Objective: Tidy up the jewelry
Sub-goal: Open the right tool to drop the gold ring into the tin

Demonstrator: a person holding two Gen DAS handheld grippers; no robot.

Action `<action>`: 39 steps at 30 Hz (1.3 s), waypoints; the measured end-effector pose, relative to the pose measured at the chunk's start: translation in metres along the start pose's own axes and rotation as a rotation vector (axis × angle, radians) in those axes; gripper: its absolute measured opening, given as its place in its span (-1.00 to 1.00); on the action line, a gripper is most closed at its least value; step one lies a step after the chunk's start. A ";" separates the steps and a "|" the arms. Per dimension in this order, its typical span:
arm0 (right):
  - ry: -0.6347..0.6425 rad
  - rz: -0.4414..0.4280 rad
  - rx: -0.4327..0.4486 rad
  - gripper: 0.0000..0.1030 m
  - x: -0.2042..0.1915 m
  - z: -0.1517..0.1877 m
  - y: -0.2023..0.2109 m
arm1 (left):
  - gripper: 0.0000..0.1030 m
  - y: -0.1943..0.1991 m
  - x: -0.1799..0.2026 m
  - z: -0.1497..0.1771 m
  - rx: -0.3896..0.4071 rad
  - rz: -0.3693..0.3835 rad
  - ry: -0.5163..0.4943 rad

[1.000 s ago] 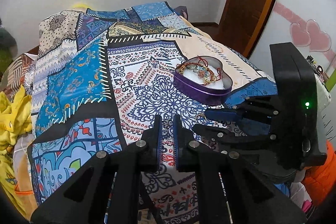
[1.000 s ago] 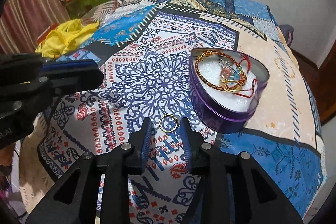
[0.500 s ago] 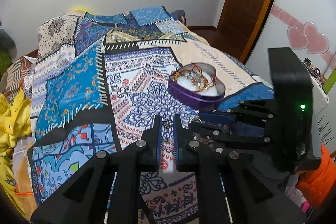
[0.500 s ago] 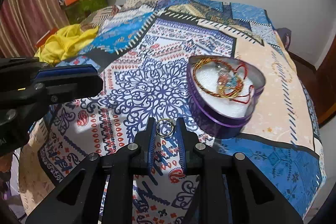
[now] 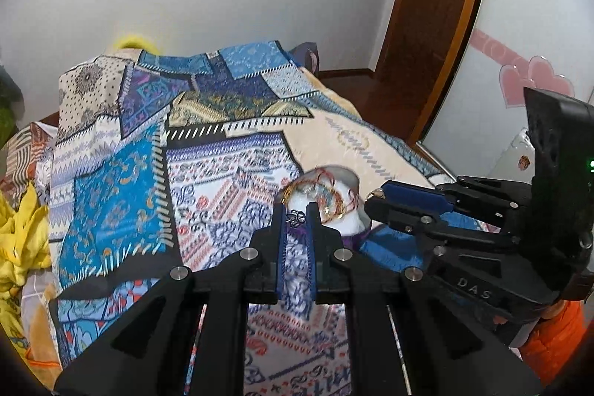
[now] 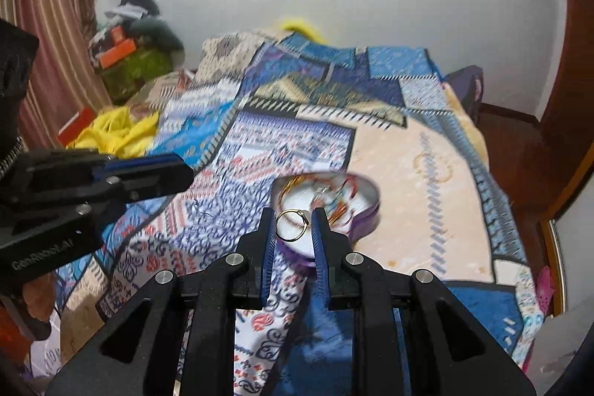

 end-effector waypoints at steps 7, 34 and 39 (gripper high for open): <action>-0.039 0.020 0.057 -0.66 0.016 -0.015 0.007 | -0.84 -0.005 0.006 -0.017 0.027 0.008 -0.008; -0.101 -0.014 -0.079 -0.65 0.050 -0.006 -0.052 | -0.84 -0.087 0.001 -0.015 -0.107 0.049 0.028; -0.096 -0.024 -0.103 -0.65 0.049 -0.005 -0.054 | -0.84 -0.089 0.001 -0.013 -0.109 0.044 0.027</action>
Point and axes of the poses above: each gripper's, at about its wrist camera, not at the fingertips, and y roughly against the way its jaws point, x to its right, z to its underside, the point moved 3 cm from there along -y, roughly the way its jaws point, and after that the axes turned 1 degree about -y, right-handed, at the moved point
